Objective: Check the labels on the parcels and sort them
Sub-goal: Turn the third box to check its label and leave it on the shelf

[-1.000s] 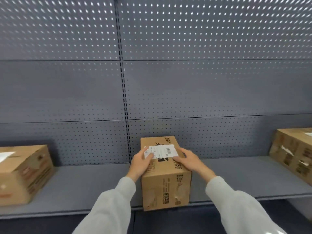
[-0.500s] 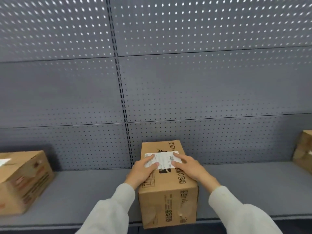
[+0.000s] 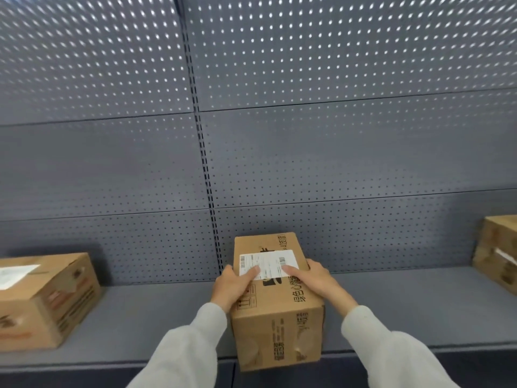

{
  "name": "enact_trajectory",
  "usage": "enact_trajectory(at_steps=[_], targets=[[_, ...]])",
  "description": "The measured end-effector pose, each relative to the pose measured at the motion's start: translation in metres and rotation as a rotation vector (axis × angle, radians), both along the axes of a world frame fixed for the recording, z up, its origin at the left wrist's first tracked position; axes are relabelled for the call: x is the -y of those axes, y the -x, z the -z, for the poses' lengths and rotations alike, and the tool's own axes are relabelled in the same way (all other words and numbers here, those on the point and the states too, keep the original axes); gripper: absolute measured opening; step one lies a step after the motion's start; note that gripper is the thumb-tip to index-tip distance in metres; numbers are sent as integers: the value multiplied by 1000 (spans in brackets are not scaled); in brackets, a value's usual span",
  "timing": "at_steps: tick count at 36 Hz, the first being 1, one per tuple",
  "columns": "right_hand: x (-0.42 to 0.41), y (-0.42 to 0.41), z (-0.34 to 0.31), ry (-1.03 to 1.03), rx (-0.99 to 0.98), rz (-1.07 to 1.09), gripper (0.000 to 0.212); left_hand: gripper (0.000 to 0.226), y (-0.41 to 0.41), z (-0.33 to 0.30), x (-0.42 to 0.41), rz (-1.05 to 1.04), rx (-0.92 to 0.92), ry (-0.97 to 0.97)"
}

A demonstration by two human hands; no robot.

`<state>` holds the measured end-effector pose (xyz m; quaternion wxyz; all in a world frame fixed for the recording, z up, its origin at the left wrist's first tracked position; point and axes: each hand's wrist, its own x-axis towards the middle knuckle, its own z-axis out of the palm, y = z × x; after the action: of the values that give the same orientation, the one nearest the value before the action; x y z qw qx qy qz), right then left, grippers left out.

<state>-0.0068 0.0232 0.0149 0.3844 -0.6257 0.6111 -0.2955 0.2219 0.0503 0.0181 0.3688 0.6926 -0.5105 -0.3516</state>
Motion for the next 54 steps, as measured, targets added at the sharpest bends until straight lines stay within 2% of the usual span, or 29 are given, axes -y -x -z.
enact_trajectory(at_steps=[3, 6, 13, 17, 21, 29, 34, 37, 39, 44, 46, 50, 54], targets=[[-11, 3, -8, 92, 52, 11, 53, 46, 1, -5, -11, -7, -71, 60], [-23, 4, -22, 183, 90, 25, 54, 49, 2, -13, -21, -23, -124, 149], [-40, 10, -25, 284, 95, 45, 97, 88, -1, -11, -35, -55, -144, 277], [-49, 11, 0, 297, 113, 21, 102, 77, -2, 4, -48, -53, -195, 293], [-62, 7, 24, 292, 156, 0, 100, 78, -4, 27, -54, -56, -276, 220], [-75, 5, 52, 263, 210, -1, 94, 86, -9, 52, -62, 46, -300, 191], [-73, 6, 35, 255, 282, -1, 75, 99, -15, 32, -66, 103, -318, 224], [-63, 9, 15, 290, 387, 21, 56, 111, -20, 4, -66, 95, -323, 293], [-54, 9, -4, 306, 428, 35, 45, 103, -20, -16, -63, 100, -333, 356], [-27, -2, -53, 298, 304, 14, 56, 60, -17, -58, -34, 118, -256, 348], [-14, -8, -66, 273, 207, 4, 65, 57, -18, -66, -17, 129, -196, 302], [4, -12, -72, 186, 79, -28, 58, 53, -16, -73, 0, 180, -104, 210], [10, -14, -65, 139, 61, -22, 57, 51, -16, -70, 2, 185, -84, 158]])
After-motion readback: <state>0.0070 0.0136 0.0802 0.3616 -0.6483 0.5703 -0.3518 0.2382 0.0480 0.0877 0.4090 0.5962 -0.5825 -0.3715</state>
